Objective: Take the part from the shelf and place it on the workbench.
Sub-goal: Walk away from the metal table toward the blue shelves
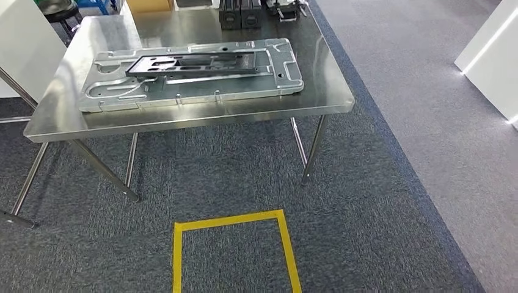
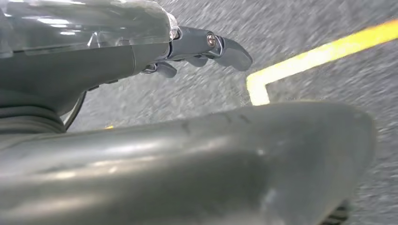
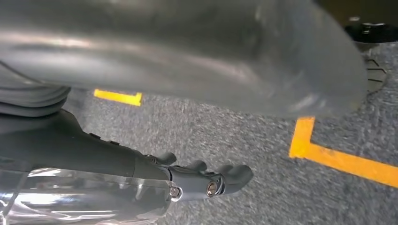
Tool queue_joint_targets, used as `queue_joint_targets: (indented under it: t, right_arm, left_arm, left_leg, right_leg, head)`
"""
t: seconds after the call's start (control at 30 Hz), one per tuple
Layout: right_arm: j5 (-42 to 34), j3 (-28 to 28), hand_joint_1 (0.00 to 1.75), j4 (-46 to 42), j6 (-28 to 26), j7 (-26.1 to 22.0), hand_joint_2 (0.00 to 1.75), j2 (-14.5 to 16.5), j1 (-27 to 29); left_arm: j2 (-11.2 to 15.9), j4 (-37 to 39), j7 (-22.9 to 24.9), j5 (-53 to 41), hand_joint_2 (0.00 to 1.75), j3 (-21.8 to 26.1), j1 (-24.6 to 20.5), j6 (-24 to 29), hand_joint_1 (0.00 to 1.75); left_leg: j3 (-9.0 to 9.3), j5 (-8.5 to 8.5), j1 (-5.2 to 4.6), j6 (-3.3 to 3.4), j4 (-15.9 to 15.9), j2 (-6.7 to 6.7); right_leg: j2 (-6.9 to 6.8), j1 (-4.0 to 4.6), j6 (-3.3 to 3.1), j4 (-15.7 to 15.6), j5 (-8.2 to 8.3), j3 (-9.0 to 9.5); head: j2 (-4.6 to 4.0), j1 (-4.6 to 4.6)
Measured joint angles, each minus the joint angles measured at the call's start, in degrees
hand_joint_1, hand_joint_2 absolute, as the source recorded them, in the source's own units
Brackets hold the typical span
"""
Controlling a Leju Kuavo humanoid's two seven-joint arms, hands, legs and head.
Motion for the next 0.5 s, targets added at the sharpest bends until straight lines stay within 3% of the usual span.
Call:
queue_joint_targets:
  t: [0.03, 0.07, 0.1, 0.13, 0.17, 0.2, 0.23, 0.27, 0.3, 0.33, 0.37, 0.4, 0.43, 0.47, 0.5]
  right_arm:
    - [0.2, 0.8, 0.0, 0.3, 0.3, 0.5, 0.0, 0.2, -0.3]
    - [0.5, 1.5, 0.0, 0.5, 0.4, 0.8, 0.0, 0.2, -0.5]
    - [0.9, 2.0, 0.0, 0.7, 0.5, 1.2, 0.0, 0.2, -0.7]
    - [1.5, 2.6, 0.0, 1.0, 0.6, 1.4, 0.0, 0.3, -0.7]
    - [2.1, 3.3, 0.0, 1.2, 0.7, 1.6, 0.0, 0.3, -0.7]
    - [2.6, 3.9, 0.0, 1.3, 0.8, 1.6, 0.0, 0.3, -0.6]
    - [2.9, 4.4, 0.0, 1.5, 0.8, 1.5, 0.0, 0.3, -0.4]
    - [3.1, 4.8, 0.0, 1.6, 0.8, 1.4, 0.0, 0.3, -0.2]
    - [3.2, 5.1, 0.0, 1.7, 0.8, 1.3, 0.0, 0.3, 0.0]
    - [3.2, 5.3, 0.0, 1.8, 0.8, 1.3, 0.0, 0.3, 0.2]
    - [3.3, 5.6, 0.0, 1.8, 0.9, 1.3, 0.44, 0.3, 0.2]
    - [3.3, 5.7, 0.0, 1.9, 1.0, 1.4, 0.87, 0.3, 0.3]
    - [3.3, 5.9, 0.0, 1.9, 1.1, 1.5, 1.31, 0.3, 0.2]
    - [3.3, 6.1, 0.0, 1.9, 1.2, 1.8, 1.75, 0.3, 0.3]
    - [3.3, 6.2, 0.0, 1.9, 1.1, 2.1, 1.75, 0.3, 0.4]
  left_arm:
    - [0.1, 0.0, 0.1, -0.1, 0.0, -0.2, -0.3, -0.1, 0.0]
    - [0.0, 0.0, 0.2, -0.2, 0.0, -0.4, -0.5, -0.1, 0.0]
    - [0.0, 0.0, 0.3, -0.3, 0.0, -0.5, -0.6, -0.2, 0.0]
    - [-0.1, 0.0, 0.3, -0.3, 0.0, -0.7, -0.6, -0.2, 0.0]
    - [-0.1, 0.0, 0.3, -0.3, 0.0, -0.8, -0.6, -0.3, 0.0]
    - [-0.2, 0.0, 0.4, -0.3, 0.0, -0.8, -0.6, -0.3, 0.0]
    - [-0.2, 0.0, 0.4, -0.2, 0.0, -0.9, -0.5, -0.3, 0.0]
    - [-0.3, 0.0, 0.4, -0.2, 0.0, -0.9, -0.3, -0.3, 0.0]
    - [-0.4, 0.0, 0.3, -0.2, 0.0, -1.0, -0.1, -0.4, 0.0]
    - [-0.5, 0.0, 0.3, -0.2, 0.0, -1.0, 0.0, -0.3, 0.0]
    - [-0.5, 0.0, 0.3, -0.2, 0.0, -1.0, 0.1, -0.3, 0.0]
    - [-0.5, 0.0, 0.4, -0.2, 0.0, -1.1, 0.1, -0.3, 0.0]
    - [-0.5, 0.0, 0.5, -0.2, 0.0, -1.1, 0.1, -0.3, 0.0]
    - [-0.5, 0.0, 0.5, -0.2, 0.0, -1.2, 0.1, -0.2, 0.0]
    - [-0.5, 0.0, 0.6, -0.3, 0.0, -1.2, 0.1, -0.2, 0.0]
  left_leg:
    - [1.3, -0.92, -0.19, 0.41, -2.6, 0.02]
    - [1.31, -0.68, -0.21, 0.67, -3.5, 0.04]
    - [0.84, 0.17, -0.16, 0.96, -3.7, 0.19]
    - [0.22, 1.1, -0.01, 1.31, -4.0, 0.33]
    - [-0.6, 2.19, 0.19, 1.52, -4.2, 0.47]
    - [-1.57, 3.18, 0.33, 1.64, -4.4, 0.57]
    - [-2.67, 4.05, 0.38, 1.71, -4.3, 0.56]
    - [-3.79, 4.85, 0.42, 1.56, -4.1, 0.6]
    - [-5.0, 5.55, 0.5, 1.38, -3.7, 0.67]
    - [-6.32, 6.16, 0.64, 1.15, -3.2, 0.78]
    - [-7.71, 6.71, 0.84, 0.86, -2.5, 0.9]
    - [-9.11, 7.18, 1.05, 0.54, -1.7, 0.98]
    - [-10.36, 7.57, 1.16, 0.19, -0.9, 1.0]
    - [-11.37, 7.91, 1.24, -0.2, 0.0, 0.98]
    - [-12.07, 8.35, 1.24, -0.63, 0.5, 0.97]
  right_leg:
    - [-0.1, -0.07, 0.23, -0.1, 0.69, -0.19]
    - [-0.18, -0.14, 0.5, -0.4, 1.45, -0.3]
    - [-0.09, -0.24, 0.82, -0.5, 1.73, -0.55]
    - [0.06, -0.27, 1.18, 0.1, 0.72, -0.97]
    - [0.2, -0.37, 1.59, 1.6, -1.57, -1.56]
    - [0.31, -0.64, 2.01, 4.4, -4.88, -2.3]
    - [0.32, -0.97, 2.45, 8.1, -8.31, -3.02]
    - [0.3, -1.37, 2.87, 12.0, -10.58, -3.59]
    - [0.28, -1.74, 3.26, 15.0, -11.28, -3.76]
    - [0.24, -2.08, 3.66, 16.7, -10.59, -3.23]
    - [0.21, -2.43, 4.04, 16.3, -9.03, -1.68]
    - [0.17, -2.79, 4.4, 13.8, -7.73, 1.0]
    - [0.16, -3.07, 4.68, 10.0, -7.43, 4.59]
    - [0.21, -3.16, 4.63, 5.5, -8.26, 7.99]
    - [0.24, -3.14, 4.29, 2.2, -9.42, 10.35]
  head:
    - [0.0, -0.01]
    - [0.0, 0.0]
    - [0.0, -0.01]
    - [0.0, -0.01]
    - [0.0, 0.0]
    - [0.0, 0.0]
    - [0.0, 0.01]
    - [0.0, 0.01]
    - [0.0, 0.01]
    - [0.0, 0.01]
    - [0.0, 0.01]
    - [0.0, 0.01]
    - [0.0, 0.01]
    - [0.0, 0.0]
    - [0.01, -0.01]
